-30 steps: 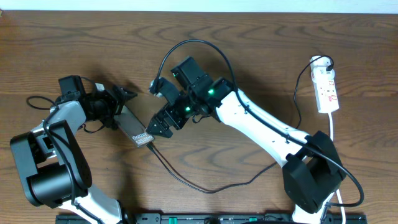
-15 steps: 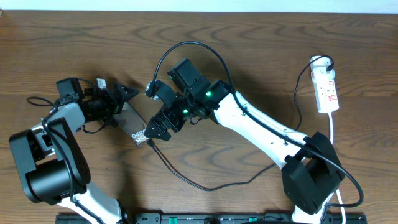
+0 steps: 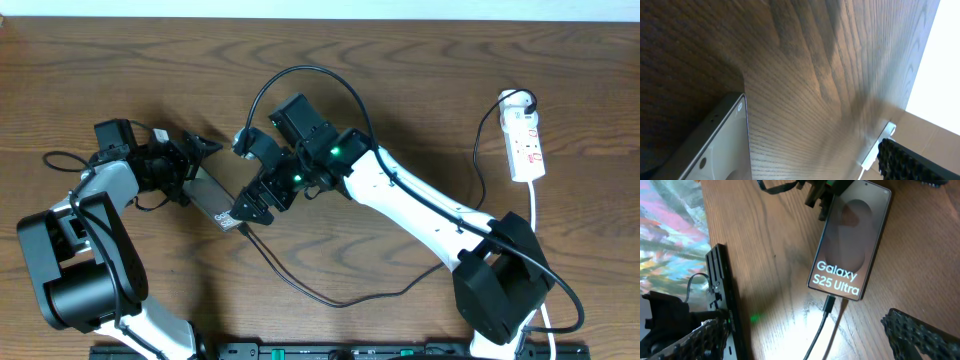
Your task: Plug charger to phone and switch on socket
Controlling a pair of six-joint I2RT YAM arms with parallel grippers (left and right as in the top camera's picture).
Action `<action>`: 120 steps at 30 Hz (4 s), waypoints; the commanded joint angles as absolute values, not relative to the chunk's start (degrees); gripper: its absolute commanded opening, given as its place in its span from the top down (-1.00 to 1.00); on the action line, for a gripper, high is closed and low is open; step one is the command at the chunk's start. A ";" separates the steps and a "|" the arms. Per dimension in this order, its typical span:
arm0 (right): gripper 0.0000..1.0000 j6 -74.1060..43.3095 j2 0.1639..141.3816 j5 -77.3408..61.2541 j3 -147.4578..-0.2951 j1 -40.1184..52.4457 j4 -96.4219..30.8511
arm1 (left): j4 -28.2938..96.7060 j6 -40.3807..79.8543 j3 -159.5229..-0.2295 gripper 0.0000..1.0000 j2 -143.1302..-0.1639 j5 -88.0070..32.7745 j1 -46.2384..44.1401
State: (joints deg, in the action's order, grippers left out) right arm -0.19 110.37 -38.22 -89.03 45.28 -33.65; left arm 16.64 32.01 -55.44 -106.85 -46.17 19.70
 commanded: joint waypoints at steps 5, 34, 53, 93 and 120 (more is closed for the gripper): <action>-0.99 0.27 115.20 -41.08 -88.71 48.97 -31.20 | 18.98 32.86 -49.89 -0.99 -113.84 -28.25 20.32; -0.99 2.59 118.85 -47.99 -88.71 53.69 -28.05 | 16.84 32.69 -49.89 -1.00 -113.84 -29.58 20.27; -0.99 2.20 119.96 -47.94 -88.71 55.99 -25.89 | 16.64 33.54 -49.89 -1.00 -113.84 -33.06 20.27; -0.99 -1.91 122.98 -41.08 -88.71 56.80 -24.18 | 16.19 33.52 -49.89 -1.00 -113.84 -35.51 20.27; -0.99 -1.85 123.31 -40.58 -88.71 56.95 -23.79 | 18.37 33.56 -49.89 -1.00 -113.84 -35.38 20.27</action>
